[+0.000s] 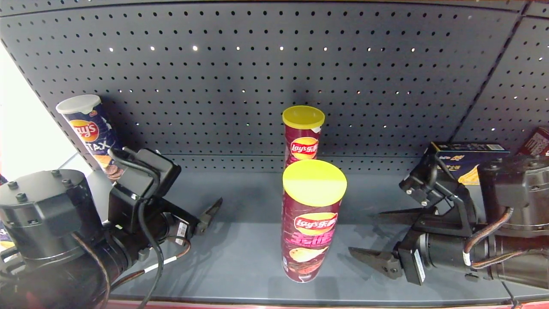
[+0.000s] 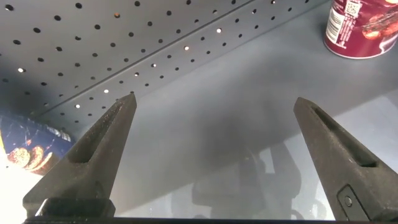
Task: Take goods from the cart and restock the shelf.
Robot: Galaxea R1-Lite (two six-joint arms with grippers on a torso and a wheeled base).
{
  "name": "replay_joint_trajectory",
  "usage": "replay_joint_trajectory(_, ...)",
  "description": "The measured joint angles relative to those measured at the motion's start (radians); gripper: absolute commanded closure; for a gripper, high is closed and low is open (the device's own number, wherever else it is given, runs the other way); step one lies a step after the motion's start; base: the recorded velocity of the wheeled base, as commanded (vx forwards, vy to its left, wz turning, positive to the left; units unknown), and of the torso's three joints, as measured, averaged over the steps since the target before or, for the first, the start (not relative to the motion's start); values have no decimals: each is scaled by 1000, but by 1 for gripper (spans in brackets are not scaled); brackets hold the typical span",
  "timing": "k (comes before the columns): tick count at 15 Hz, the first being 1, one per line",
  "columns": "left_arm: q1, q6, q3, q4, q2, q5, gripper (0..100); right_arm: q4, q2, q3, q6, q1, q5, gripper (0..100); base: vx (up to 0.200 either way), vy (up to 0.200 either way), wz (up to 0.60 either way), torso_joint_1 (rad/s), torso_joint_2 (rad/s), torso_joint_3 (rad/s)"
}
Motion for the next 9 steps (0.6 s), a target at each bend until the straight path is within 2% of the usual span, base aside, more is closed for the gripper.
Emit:
replay_joint_trajectory(3,17,-2,33,0,-53,1,0,-20,-124,13,-6,-106,0,0,0,0,0,0,0,0)
replay_joint_trajectory(5,33,-3,100,3,-123,1,0,-26,-276,53,-24,-234,1,0,0,0,0,0,0,0)
replay_joint_trajectory(7,51,-3,175,9,-198,2,0,-27,-448,126,-35,-357,0,0,0,0,0,0,0,0)
replay_joint_trajectory(9,64,-2,211,11,-253,2,0,-25,-643,259,-43,-471,1,0,0,0,0,0,0,0)
